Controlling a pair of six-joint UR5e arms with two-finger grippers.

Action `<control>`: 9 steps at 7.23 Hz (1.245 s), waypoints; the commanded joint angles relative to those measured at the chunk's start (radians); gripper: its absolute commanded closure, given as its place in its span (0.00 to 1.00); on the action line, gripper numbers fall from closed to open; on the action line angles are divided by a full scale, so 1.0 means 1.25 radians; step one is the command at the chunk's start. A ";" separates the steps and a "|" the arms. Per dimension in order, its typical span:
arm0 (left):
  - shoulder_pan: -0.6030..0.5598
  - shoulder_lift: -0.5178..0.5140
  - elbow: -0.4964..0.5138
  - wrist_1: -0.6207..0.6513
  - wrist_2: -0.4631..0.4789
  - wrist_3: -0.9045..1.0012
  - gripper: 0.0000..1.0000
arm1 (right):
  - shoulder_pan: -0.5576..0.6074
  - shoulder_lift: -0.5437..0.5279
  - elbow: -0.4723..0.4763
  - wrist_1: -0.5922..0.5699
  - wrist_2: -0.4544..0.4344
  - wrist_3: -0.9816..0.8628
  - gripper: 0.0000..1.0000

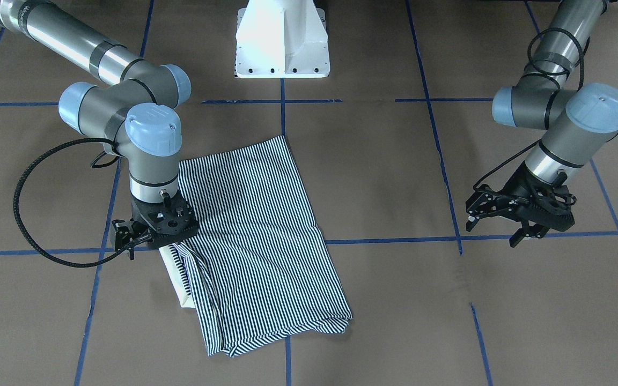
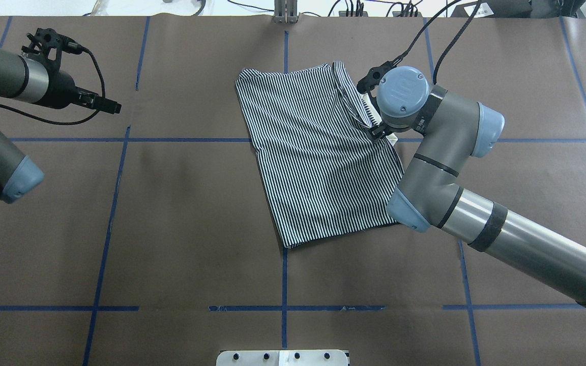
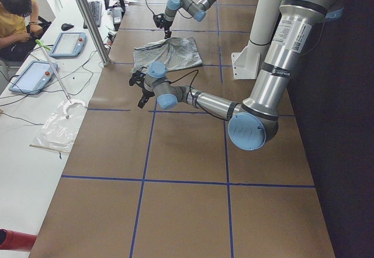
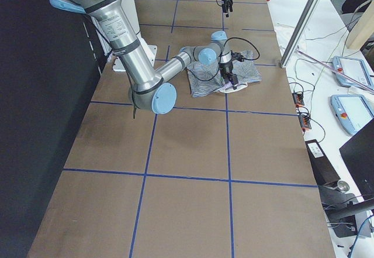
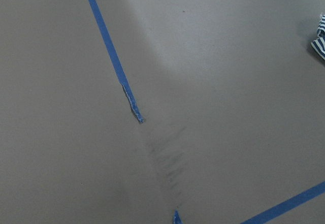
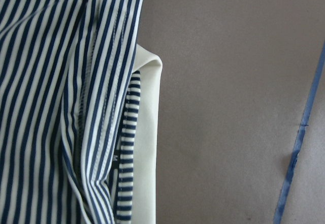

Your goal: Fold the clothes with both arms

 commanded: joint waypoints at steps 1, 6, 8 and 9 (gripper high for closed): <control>0.001 0.000 -0.002 0.001 0.001 0.001 0.00 | -0.005 0.063 -0.034 0.004 0.008 0.074 0.01; 0.001 -0.003 -0.003 0.001 0.002 0.002 0.00 | -0.006 0.091 -0.141 0.074 0.006 0.019 0.01; 0.001 -0.005 -0.004 0.001 0.002 0.002 0.00 | 0.009 0.086 -0.164 0.072 0.003 -0.020 0.01; 0.001 -0.005 -0.004 0.001 0.002 0.002 0.00 | 0.024 0.086 -0.172 0.060 0.005 -0.045 0.01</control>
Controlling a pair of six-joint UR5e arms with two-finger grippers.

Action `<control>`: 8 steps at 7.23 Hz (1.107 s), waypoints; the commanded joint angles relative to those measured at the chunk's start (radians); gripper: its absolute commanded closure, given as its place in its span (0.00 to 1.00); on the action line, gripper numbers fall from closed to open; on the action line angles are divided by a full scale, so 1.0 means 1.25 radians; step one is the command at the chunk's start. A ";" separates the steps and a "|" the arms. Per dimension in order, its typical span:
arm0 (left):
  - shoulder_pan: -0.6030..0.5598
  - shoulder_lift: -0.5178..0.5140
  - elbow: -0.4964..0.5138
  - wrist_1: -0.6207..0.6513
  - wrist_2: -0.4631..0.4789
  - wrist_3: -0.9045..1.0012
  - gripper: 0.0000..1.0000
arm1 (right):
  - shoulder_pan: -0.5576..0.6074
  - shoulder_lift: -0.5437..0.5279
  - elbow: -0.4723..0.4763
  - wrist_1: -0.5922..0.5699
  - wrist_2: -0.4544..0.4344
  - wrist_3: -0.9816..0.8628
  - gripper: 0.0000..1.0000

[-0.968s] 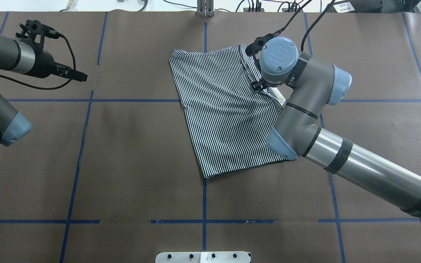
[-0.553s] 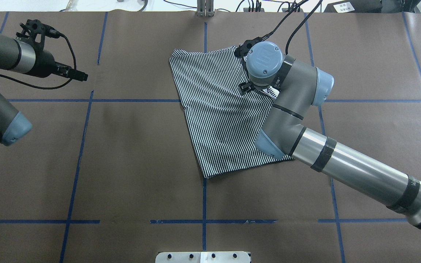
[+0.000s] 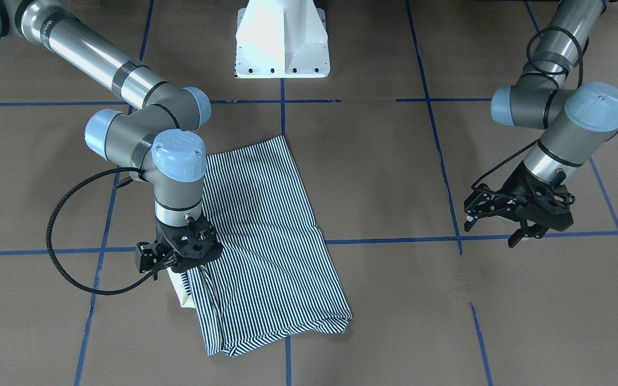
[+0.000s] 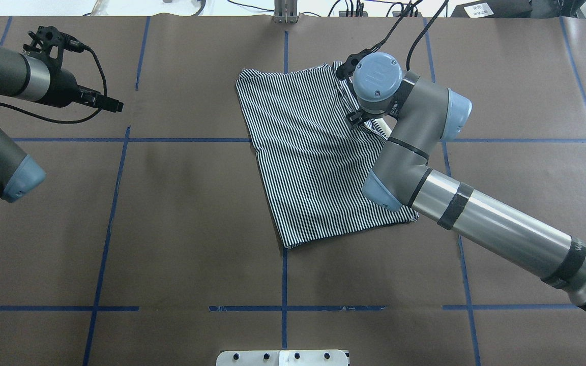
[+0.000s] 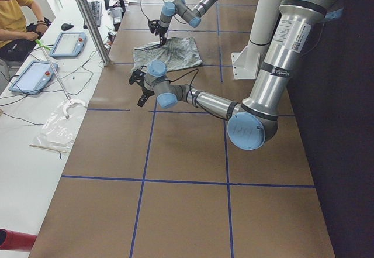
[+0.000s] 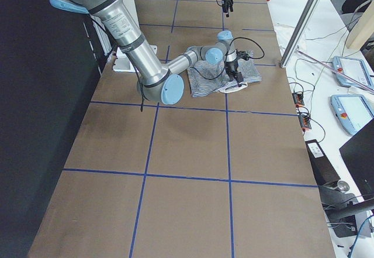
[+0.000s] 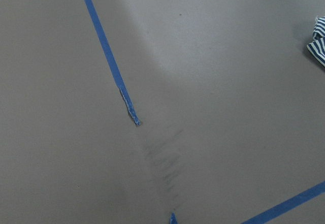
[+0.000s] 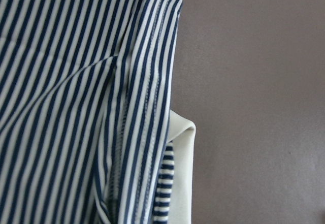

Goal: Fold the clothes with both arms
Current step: 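Release the shirt and raise the right gripper away from it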

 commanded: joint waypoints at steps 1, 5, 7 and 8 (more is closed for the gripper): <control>0.000 0.000 0.000 0.000 0.000 0.000 0.00 | 0.037 -0.004 -0.016 -0.021 0.000 -0.062 0.01; 0.055 -0.043 -0.043 0.009 0.004 -0.167 0.00 | 0.176 -0.052 -0.013 0.118 0.215 -0.149 0.01; 0.126 -0.056 -0.103 0.011 0.038 -0.318 0.00 | 0.211 -0.119 -0.001 0.311 0.368 -0.035 0.00; 0.171 -0.057 -0.133 0.012 0.076 -0.398 0.00 | 0.211 -0.155 0.021 0.391 0.389 0.056 0.00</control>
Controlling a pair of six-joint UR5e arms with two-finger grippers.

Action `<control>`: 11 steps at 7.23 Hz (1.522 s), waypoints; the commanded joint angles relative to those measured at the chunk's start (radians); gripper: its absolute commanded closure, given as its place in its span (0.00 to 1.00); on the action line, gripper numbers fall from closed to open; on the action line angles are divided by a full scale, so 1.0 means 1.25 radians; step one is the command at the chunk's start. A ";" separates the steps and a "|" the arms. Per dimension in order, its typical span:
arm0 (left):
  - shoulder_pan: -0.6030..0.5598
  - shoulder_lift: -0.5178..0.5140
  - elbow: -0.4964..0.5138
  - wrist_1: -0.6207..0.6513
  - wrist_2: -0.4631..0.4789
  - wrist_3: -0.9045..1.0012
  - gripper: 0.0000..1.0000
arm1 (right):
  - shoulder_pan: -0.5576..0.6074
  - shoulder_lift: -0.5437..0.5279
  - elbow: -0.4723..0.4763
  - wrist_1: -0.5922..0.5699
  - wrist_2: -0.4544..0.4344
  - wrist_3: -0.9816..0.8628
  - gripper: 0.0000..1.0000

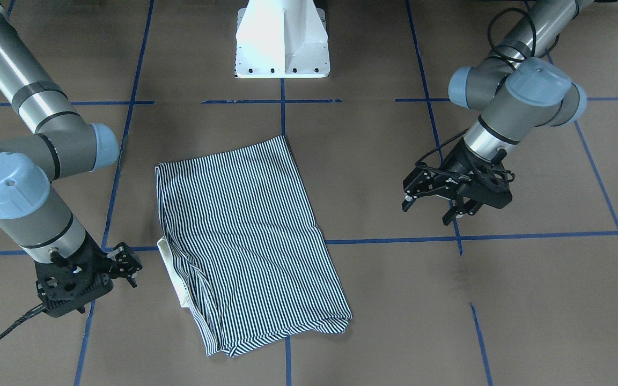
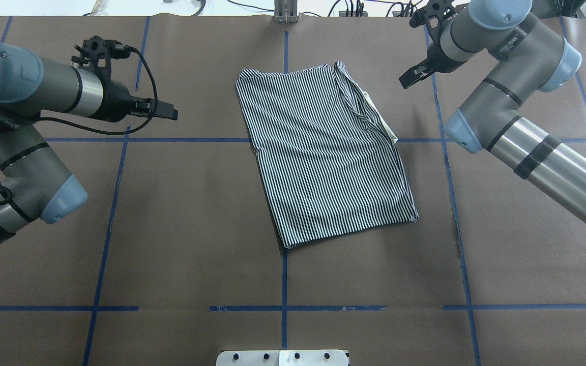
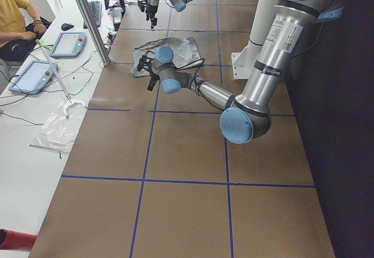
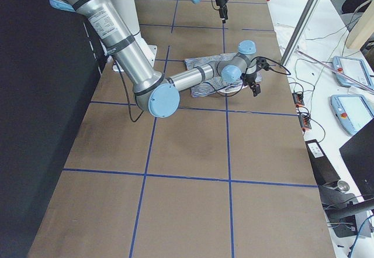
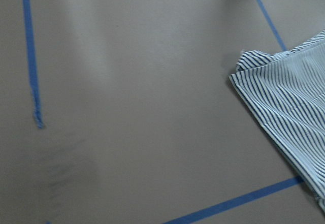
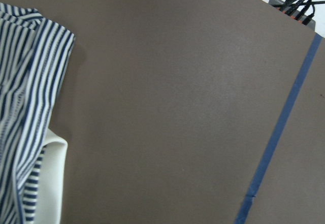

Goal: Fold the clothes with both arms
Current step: 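Move the left gripper to the shirt's corner nearest the robot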

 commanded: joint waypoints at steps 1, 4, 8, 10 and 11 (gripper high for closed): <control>0.095 -0.009 -0.050 0.003 0.076 -0.172 0.00 | 0.008 -0.081 0.055 0.169 0.060 0.208 0.00; 0.273 -0.044 -0.082 0.047 0.253 -0.452 0.12 | 0.008 -0.159 0.132 0.242 0.063 0.325 0.00; 0.358 -0.091 -0.066 0.108 0.326 -0.637 0.39 | 0.008 -0.170 0.132 0.242 0.060 0.325 0.00; 0.379 -0.098 -0.062 0.106 0.326 -0.652 0.39 | 0.008 -0.170 0.129 0.242 0.059 0.325 0.00; 0.380 -0.106 -0.054 0.105 0.326 -0.652 0.39 | 0.007 -0.170 0.126 0.242 0.058 0.323 0.00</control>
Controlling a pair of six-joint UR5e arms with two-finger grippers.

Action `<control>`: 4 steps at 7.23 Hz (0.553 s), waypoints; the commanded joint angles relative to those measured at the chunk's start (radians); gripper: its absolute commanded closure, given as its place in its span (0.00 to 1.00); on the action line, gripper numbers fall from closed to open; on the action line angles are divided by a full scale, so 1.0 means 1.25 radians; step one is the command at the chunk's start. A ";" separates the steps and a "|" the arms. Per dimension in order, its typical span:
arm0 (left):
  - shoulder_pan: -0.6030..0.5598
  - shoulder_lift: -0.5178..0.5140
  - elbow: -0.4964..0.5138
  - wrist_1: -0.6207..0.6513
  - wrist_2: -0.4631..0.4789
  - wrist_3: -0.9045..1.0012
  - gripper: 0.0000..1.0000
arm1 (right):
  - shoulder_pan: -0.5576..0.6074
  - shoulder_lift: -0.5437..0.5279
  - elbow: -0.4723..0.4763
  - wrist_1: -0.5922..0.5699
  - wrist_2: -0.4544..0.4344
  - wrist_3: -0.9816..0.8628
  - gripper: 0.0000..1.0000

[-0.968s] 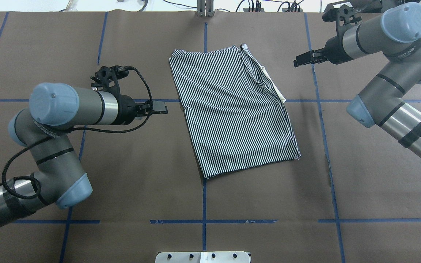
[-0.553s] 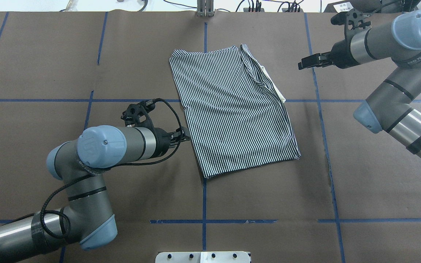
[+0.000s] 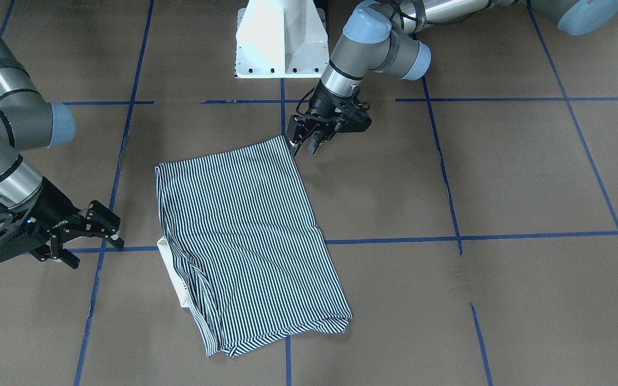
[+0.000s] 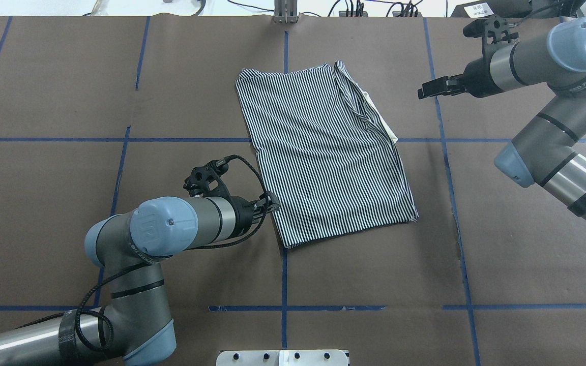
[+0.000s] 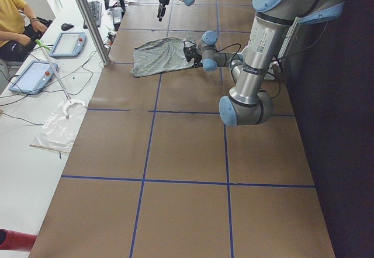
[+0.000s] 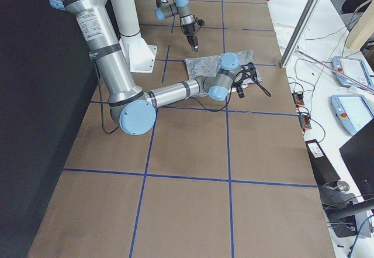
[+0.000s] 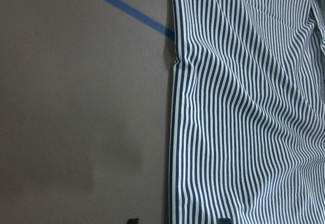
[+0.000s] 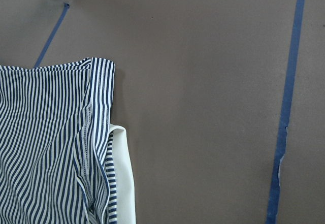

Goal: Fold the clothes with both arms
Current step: 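Move the left gripper to the shirt's corner nearest the robot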

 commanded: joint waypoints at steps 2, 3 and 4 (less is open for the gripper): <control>0.010 -0.034 0.049 -0.015 0.001 -0.002 0.39 | -0.001 0.000 -0.004 0.000 -0.002 -0.003 0.00; 0.012 -0.034 0.057 -0.017 -0.001 -0.001 0.39 | -0.001 0.000 -0.006 0.000 -0.004 -0.005 0.00; 0.013 -0.034 0.057 -0.018 -0.001 0.003 0.38 | -0.001 0.001 -0.006 0.000 -0.005 -0.005 0.00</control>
